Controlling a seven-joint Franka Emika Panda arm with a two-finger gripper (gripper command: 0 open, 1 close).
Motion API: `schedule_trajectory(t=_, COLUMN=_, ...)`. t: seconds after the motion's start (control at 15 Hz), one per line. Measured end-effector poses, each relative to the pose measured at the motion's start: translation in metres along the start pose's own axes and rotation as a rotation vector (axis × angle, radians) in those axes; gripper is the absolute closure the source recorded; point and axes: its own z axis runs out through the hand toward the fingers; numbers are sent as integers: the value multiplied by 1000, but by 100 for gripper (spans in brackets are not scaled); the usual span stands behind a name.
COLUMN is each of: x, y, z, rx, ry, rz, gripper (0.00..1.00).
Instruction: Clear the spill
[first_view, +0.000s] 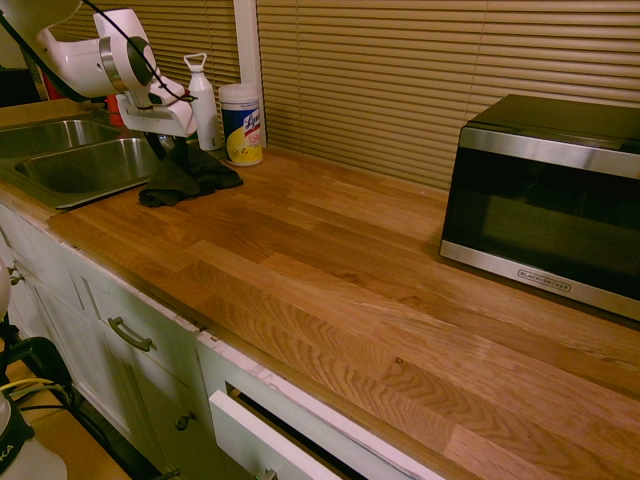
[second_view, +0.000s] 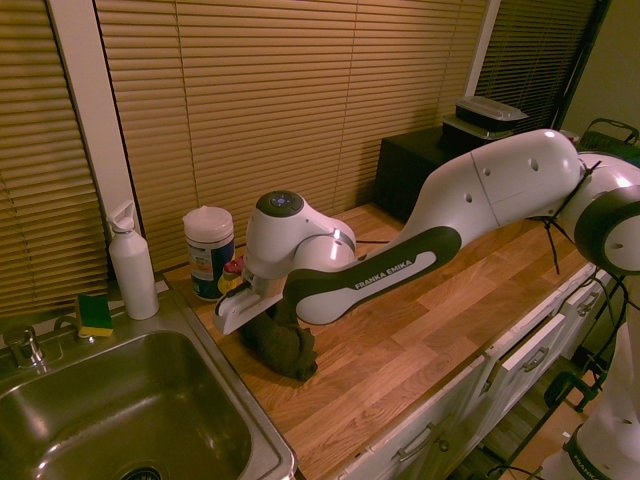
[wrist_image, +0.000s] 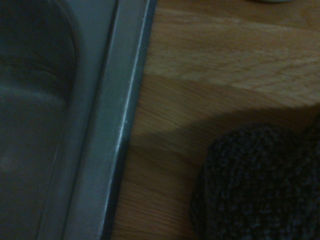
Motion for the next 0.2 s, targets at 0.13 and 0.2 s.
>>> schedule_trajectory(t=0.13, x=3, y=-2, z=-32, rx=14, ry=25, rz=9, gripper=0)
schedule_trajectory(t=0.2, x=4, y=-1, z=-49, rx=20, ry=39, rz=18, gripper=0)
